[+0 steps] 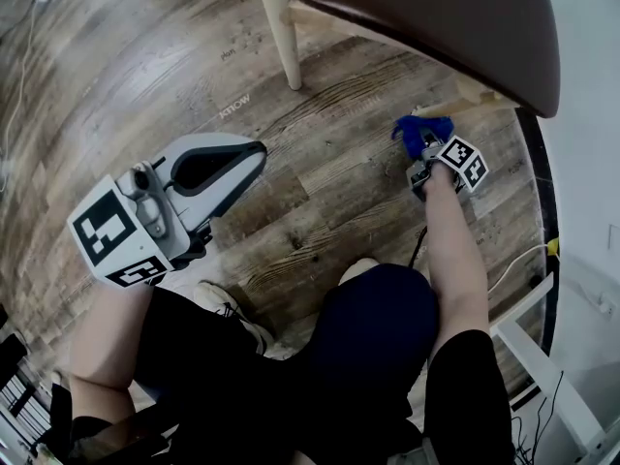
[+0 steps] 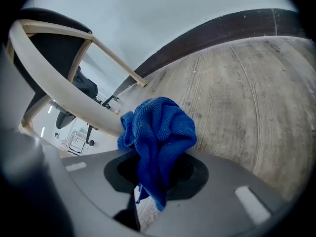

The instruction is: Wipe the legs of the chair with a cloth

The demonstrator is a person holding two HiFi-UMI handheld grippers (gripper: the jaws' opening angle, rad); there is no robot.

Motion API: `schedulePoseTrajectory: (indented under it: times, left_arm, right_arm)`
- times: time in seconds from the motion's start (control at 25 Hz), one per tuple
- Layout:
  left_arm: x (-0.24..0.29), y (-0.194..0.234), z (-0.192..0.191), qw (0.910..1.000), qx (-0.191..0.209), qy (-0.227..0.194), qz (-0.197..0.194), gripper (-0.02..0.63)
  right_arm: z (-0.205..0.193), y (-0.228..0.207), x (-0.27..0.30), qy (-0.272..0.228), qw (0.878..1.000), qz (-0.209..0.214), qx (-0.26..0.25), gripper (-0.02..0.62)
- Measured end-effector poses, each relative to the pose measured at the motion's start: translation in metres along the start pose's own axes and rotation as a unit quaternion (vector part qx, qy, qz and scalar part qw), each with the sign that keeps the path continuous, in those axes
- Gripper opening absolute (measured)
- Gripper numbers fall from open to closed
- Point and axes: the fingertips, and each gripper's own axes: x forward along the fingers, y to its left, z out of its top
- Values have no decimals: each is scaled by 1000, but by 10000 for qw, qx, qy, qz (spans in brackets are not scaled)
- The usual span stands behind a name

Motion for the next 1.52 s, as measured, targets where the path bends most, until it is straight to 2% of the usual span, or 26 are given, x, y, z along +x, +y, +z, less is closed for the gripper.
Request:
schedulePoseTrajectory:
  times: [0.24,0.6,0.76,0.88,1.08,1.28,1.52]
  left_arm:
    - [2,-8,1,9999,146,1,-67,0]
    - [3,-15,4,9996,190,-17,-229,0]
    - [3,-17,5,9994,192,-47,-280,0]
    - [3,-17,6,9993,183,-69,-305,0]
    - [5,-21,7,9989,202,-64,-417,0]
    - [3,-27,12,9986,239,-147,-458,0]
    - [0,-33,16,9980,294,-224,-513,0]
  right_arm:
    - [14,16,-19,-135,9994,156,-291,103]
    - [57,78,-82,-514,9885,603,-1288,101]
    - [77,123,-126,-957,9755,934,-1745,101]
    - [89,161,-158,-1256,9615,1177,-2142,101]
    - [99,214,-198,-1525,9397,1309,-2767,103]
    - [85,260,-215,-1396,9276,1719,-3007,103]
    - [65,291,-205,-1195,9317,2116,-2698,103]
